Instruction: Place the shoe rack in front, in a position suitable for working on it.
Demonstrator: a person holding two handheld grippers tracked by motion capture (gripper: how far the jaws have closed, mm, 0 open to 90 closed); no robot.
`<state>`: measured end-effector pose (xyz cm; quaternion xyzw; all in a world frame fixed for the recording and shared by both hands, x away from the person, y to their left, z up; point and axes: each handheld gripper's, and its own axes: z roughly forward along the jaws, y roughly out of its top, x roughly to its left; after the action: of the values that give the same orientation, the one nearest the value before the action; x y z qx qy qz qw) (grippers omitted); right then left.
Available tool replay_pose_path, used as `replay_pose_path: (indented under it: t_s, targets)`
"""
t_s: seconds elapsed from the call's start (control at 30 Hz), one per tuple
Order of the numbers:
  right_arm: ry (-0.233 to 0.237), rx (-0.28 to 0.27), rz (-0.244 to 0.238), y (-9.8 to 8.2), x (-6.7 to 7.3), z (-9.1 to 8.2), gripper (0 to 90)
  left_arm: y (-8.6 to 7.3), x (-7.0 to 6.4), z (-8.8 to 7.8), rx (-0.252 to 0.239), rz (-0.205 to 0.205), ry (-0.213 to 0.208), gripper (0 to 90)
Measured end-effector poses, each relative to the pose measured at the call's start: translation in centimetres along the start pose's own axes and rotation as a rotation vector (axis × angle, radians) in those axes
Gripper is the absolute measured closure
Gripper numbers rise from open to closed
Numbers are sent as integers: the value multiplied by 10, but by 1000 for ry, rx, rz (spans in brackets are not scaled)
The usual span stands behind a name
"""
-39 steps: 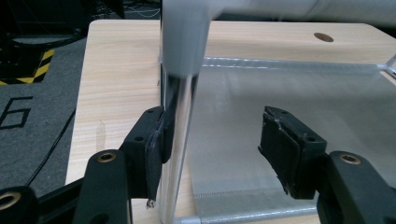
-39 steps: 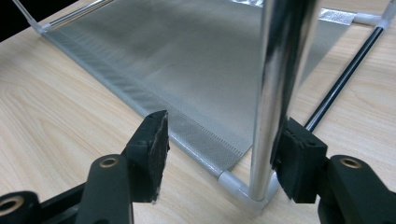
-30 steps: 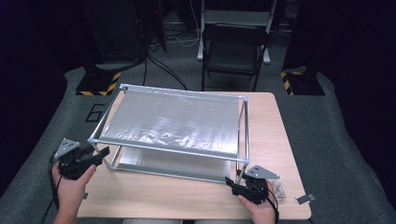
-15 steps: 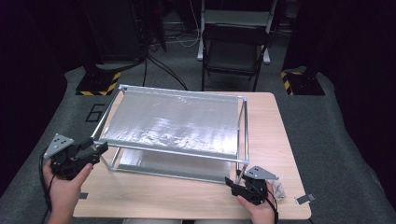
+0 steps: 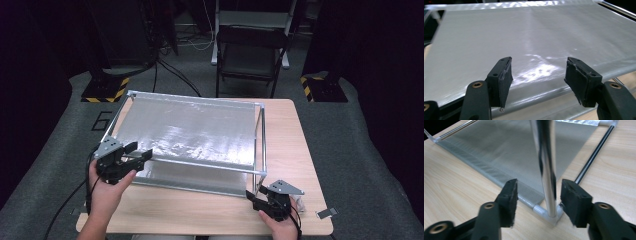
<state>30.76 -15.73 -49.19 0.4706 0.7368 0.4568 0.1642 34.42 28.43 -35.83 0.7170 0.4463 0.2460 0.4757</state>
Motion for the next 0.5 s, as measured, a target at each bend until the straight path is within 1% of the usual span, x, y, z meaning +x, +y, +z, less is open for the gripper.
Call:
replay_pose_path:
  t_s: [0.07, 0.1, 0.13, 0.2, 0.23, 0.3, 0.4, 0.5]
  targets:
    - [6, 1, 13, -1, -1, -1, 514, 2, -5, 5, 5, 12, -11, 369]
    - [6, 1, 13, -1, -1, -1, 514, 2, -5, 5, 5, 12, -11, 367]
    - [3, 10, 16, -3, -1, -1, 539, 3, -11, 8, 10, 13, -21, 367]
    - [15, 11, 14, -3, -1, 0, 556, 3, -16, 12, 20, 16, -21, 363]
    - [9, 8, 11, -3, -1, 0, 565, 3, -17, 13, 30, 18, -26, 363]
    - [4, 9, 10, -3, 0, 0, 589, 2, -22, 17, 29, 19, -27, 361]
    - [26, 11, 11, -3, 0, 0, 632, 2, -27, 21, 41, 37, -39, 361]
    - [44, 14, 5, -3, 4, 1, 654, 2, -29, 23, 41, 40, -37, 356]
